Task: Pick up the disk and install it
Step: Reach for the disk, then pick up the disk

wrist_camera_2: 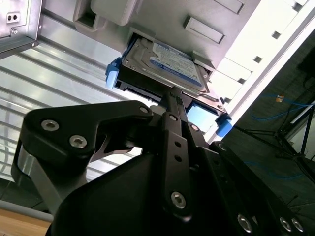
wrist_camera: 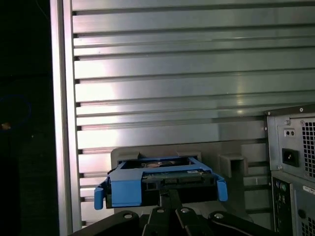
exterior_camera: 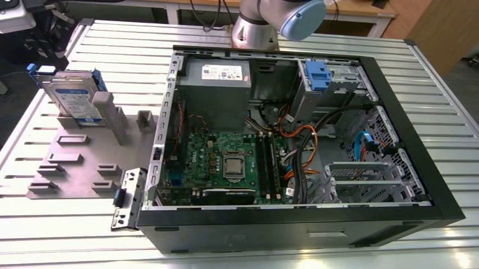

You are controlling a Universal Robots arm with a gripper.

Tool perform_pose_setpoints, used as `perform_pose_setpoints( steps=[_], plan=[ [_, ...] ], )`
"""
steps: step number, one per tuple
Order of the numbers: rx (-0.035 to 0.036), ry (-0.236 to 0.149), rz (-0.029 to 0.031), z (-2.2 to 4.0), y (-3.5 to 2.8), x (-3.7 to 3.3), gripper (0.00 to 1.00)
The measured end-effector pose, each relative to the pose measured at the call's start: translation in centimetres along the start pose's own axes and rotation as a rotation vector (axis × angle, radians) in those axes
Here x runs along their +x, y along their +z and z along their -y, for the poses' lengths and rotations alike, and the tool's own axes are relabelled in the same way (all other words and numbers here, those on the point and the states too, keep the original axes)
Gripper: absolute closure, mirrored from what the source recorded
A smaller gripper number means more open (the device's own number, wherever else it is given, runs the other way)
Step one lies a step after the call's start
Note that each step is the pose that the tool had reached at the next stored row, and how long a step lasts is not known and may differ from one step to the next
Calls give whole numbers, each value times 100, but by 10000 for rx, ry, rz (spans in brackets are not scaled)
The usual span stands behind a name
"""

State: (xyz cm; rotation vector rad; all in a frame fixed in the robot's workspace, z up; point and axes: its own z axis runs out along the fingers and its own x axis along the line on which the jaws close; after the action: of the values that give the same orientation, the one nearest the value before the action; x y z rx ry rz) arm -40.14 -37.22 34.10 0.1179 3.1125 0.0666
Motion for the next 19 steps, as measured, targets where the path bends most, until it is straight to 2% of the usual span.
perform_pose_setpoints(
  steps=[19],
  plan=[
    [35, -1, 1, 2, 24, 12, 89]
  ],
)
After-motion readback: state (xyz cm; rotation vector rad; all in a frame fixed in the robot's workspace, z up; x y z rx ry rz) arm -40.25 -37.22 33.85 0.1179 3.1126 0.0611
